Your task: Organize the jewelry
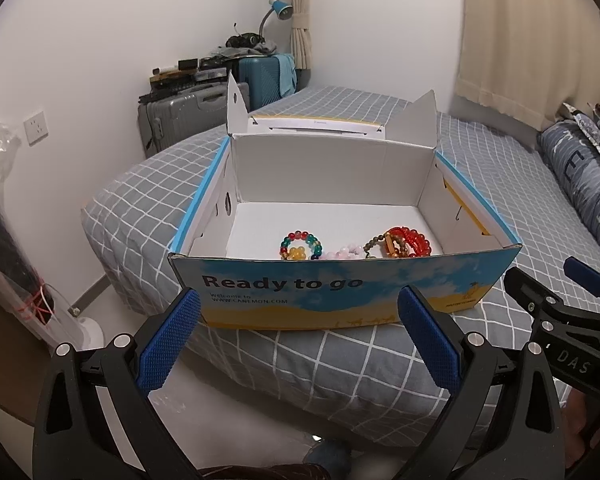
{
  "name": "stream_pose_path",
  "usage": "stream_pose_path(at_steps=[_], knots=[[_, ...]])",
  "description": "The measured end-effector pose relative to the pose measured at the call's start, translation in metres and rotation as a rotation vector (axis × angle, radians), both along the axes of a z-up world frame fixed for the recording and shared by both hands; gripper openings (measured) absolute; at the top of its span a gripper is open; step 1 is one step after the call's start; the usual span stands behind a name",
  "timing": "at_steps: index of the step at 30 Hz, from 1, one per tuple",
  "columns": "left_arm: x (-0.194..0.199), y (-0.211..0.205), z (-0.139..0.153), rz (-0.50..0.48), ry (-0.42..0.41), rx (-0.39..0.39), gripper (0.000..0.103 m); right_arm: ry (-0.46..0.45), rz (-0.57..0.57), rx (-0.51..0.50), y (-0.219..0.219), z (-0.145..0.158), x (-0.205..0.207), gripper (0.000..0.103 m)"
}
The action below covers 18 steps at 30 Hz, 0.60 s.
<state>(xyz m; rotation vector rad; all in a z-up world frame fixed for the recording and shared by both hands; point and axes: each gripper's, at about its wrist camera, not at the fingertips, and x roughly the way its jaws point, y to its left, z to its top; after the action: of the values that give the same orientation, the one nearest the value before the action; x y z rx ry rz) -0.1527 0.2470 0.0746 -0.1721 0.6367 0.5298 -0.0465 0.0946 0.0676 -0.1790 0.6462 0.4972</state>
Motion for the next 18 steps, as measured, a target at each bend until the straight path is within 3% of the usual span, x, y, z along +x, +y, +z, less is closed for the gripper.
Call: stream_pose_path(at_steps=[2, 18], knots=[[0.0013, -0.0017, 0.0003, 0.006, 0.012, 0.024, 0.097, -0.004, -0.003, -0.001, 0.0003, -0.0001, 0.0003, 0.095], [0.0047, -0.0008, 0.0008, 0.002, 0.017, 0.001, 0.097, -0.007, -0.002, -0.007, 0.0016, -0.0006, -0.0002, 0.095]])
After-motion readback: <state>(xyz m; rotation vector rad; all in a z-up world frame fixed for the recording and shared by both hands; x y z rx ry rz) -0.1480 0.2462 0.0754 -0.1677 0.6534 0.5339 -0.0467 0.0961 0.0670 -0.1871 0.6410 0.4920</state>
